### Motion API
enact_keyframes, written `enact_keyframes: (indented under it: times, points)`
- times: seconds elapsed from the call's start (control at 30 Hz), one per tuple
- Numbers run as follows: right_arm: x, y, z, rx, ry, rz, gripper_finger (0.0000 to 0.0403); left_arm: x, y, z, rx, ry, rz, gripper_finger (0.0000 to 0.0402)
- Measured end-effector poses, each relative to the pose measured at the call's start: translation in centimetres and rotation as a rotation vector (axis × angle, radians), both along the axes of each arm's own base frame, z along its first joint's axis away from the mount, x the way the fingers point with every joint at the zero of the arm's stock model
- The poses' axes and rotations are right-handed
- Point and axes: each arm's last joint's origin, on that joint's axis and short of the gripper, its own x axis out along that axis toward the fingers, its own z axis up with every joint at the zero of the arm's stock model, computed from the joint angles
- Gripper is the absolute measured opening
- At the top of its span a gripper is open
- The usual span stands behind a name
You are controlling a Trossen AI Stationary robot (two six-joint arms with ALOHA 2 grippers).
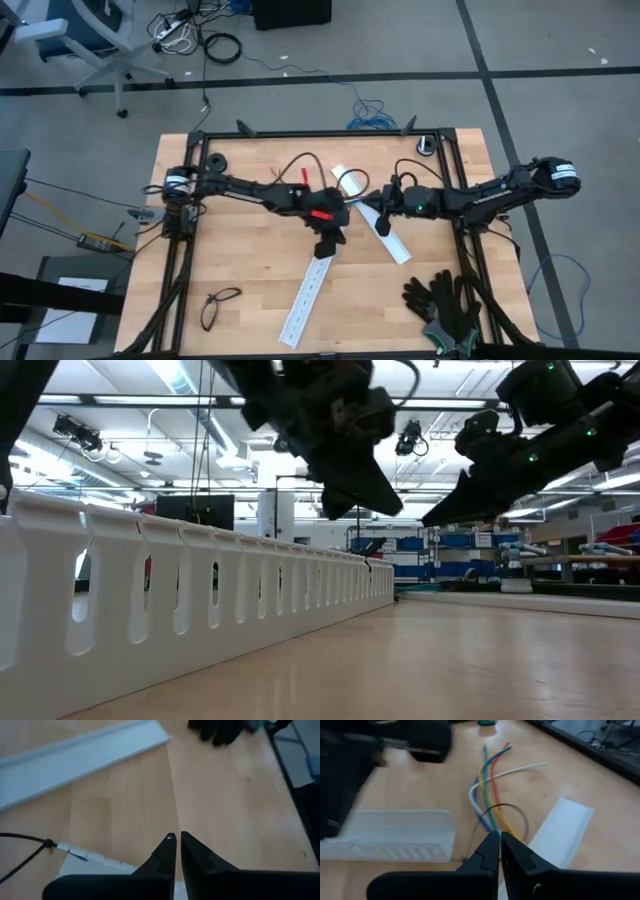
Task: Ziptie cables
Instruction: Wrap the cable wire in the zip tie
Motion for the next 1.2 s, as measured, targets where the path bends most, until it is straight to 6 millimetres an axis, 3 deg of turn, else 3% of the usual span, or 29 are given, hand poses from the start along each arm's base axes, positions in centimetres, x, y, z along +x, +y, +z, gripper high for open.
enact_keyframes:
  times: [0.17,0.3,0.63,0.77,0.93,1.03,1.2]
  points:
    - [0.0,1.0,0.0,0.013,-0.002,0.039,0.0003,1.6,-1.7,-1.5,-0.034,0.116,-0.038,0.0]
    - [-0.1,1.7,-0.1,0.015,0.006,0.038,0.0001,1.3,-3.1,-3.3,-0.023,0.264,-0.039,0.0]
    - [-0.2,2.8,-0.2,0.022,0.018,0.083,0.0,-3.0,-3.6,-4.8,0.149,0.728,0.106,0.0]
    - [-0.4,3.1,-0.4,0.006,0.035,0.068,0.0,-4.6,-3.3,-5.1,0.223,0.817,0.158,0.0]
    - [-0.5,3.2,-0.6,0.002,0.057,0.062,0.0,-6.7,-2.9,-4.6,0.282,0.818,0.186,0.0]
    - [-0.6,3.2,-0.7,0.005,0.063,0.057,0.0,-7.5,-2.6,-2.6,0.329,0.693,0.261,0.0]
    - [-0.6,3.1,-0.7,0.005,0.064,0.032,0.0,-8.9,-3.4,0.6,0.224,0.425,0.268,0.0]
